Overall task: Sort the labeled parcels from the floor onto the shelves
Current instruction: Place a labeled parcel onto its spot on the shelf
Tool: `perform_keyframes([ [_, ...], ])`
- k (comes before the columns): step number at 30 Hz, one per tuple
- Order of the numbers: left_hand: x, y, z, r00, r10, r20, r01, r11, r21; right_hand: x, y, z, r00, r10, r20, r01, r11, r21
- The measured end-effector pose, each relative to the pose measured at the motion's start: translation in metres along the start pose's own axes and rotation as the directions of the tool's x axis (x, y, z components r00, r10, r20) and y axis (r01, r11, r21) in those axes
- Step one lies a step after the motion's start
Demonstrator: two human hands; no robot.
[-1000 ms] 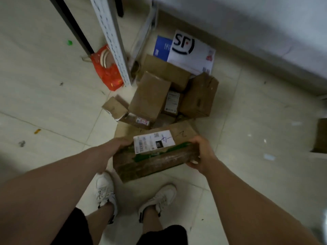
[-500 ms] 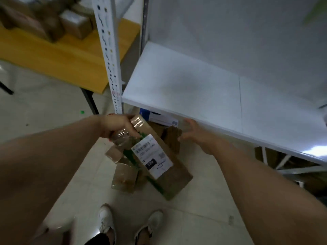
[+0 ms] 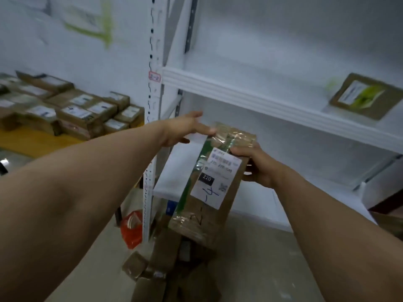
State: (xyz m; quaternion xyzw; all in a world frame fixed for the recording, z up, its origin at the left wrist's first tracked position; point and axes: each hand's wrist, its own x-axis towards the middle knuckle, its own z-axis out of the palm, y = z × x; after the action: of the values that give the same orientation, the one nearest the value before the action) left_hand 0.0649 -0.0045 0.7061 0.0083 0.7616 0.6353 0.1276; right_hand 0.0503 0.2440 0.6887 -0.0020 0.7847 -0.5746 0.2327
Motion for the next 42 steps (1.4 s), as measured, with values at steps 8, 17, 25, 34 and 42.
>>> perform_keyframes([
  [8,-0.015,0.004,-0.008,0.972,-0.123,0.201,0.154,0.977,-0.148,-0.047,-0.008,-0.061,0.961,-0.023,-0.277,0.185,0.795,0.578],
  [17,-0.013,0.060,0.016,0.961,0.064,0.269,-0.018,0.986,-0.168,-0.078,-0.034,-0.090,0.926,-0.127,-0.355,0.341,0.685,0.643],
  [25,-0.020,0.151,0.019,0.934,0.275,0.226,-0.235,0.953,-0.189,-0.129,-0.080,-0.142,0.814,-0.277,-0.511,0.514,0.754,0.410],
  [34,-0.012,0.289,0.121,0.581,0.797,-0.167,-0.805,0.532,-0.261,-0.192,-0.179,-0.203,0.393,-0.356,-0.848,0.906,0.306,0.292],
  [42,0.005,0.369,0.200,0.272,0.957,-0.100,-0.957,0.280,0.078,-0.223,-0.223,-0.320,0.088,-0.391,-0.916,0.975,0.224,-0.002],
])
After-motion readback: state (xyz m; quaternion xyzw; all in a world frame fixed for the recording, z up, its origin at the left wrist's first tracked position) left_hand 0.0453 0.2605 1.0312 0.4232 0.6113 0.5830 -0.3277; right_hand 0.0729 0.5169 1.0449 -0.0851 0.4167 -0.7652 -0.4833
